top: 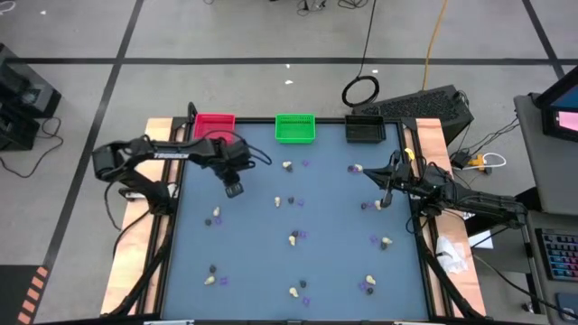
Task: Sort Halloween decoration
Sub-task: Put the purple spider toy into the green bin
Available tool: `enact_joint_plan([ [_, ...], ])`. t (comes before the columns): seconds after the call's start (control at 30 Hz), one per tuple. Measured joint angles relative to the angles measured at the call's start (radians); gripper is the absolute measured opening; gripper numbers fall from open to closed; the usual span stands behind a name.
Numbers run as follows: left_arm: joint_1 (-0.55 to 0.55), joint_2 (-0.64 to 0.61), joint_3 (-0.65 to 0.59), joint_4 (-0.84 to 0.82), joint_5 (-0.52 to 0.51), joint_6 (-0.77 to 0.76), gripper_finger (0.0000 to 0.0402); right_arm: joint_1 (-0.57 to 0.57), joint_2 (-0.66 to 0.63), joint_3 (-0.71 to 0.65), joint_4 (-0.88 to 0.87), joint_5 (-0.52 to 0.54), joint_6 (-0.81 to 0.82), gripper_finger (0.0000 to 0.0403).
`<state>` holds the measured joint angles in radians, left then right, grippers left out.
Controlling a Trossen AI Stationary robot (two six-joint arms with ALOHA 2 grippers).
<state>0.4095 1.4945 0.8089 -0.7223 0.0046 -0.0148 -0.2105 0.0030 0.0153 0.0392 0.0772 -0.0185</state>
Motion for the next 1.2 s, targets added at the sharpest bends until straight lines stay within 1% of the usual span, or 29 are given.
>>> enact_joint_plan([
  [0.1, 0.000, 0.033, 0.000, 0.002, -0.036, 0.034, 0.0133, 0.000, 0.000, 0.000, 0.000, 0.000, 0.000, 0.0000],
  [0.17, 0.000, 0.054, 0.000, 0.009, -0.054, 0.067, 0.0144, 0.000, 0.000, 0.000, 0.000, 0.000, 0.000, 0.0000],
  [0.33, -0.001, 0.099, 0.003, 0.027, -0.115, 0.108, 0.0145, 0.000, 0.000, 0.000, 0.000, 0.000, 0.000, 0.0000],
  [0.43, -0.001, 0.114, 0.005, 0.035, -0.118, 0.108, 0.0132, 0.000, 0.000, 0.000, 0.000, 0.000, 0.000, 0.0000],
  [0.5, -0.001, 0.116, 0.005, 0.036, -0.118, 0.108, 0.0115, 0.000, 0.000, 0.000, 0.000, 0.000, 0.000, 0.0000],
  [0.73, -0.003, 0.119, 0.025, 0.018, -0.105, 0.099, 0.0020, 0.000, 0.000, 0.000, 0.000, 0.000, 0.000, 0.0000],
  [0.77, -0.007, 0.121, 0.034, 0.015, -0.112, 0.099, 0.0011, 0.000, 0.000, 0.000, 0.000, 0.000, 0.000, 0.0000],
  [0.8, -0.011, 0.124, 0.050, 0.013, -0.124, 0.099, 0.0008, 0.000, 0.000, 0.000, 0.000, 0.000, 0.000, 0.0000],
  [0.9, -0.011, 0.120, 0.117, -0.025, -0.120, 0.099, 0.0012, 0.000, 0.000, 0.000, 0.000, 0.000, 0.000, 0.0000],
  [1.03, 0.002, 0.122, 0.227, -0.029, -0.047, 0.069, 0.0013, 0.000, 0.000, 0.000, 0.000, 0.000, 0.000, 0.0000],
  [1.1, 0.033, 0.121, 0.290, 0.013, -0.009, 0.035, 0.0013, 0.000, 0.000, 0.000, 0.000, 0.000, 0.000, 0.0000],
  [1.2, 0.084, 0.135, 0.365, 0.127, 0.014, 0.003, 0.0009, 0.000, 0.000, 0.000, 0.000, 0.000, 0.000, 0.0000],
])
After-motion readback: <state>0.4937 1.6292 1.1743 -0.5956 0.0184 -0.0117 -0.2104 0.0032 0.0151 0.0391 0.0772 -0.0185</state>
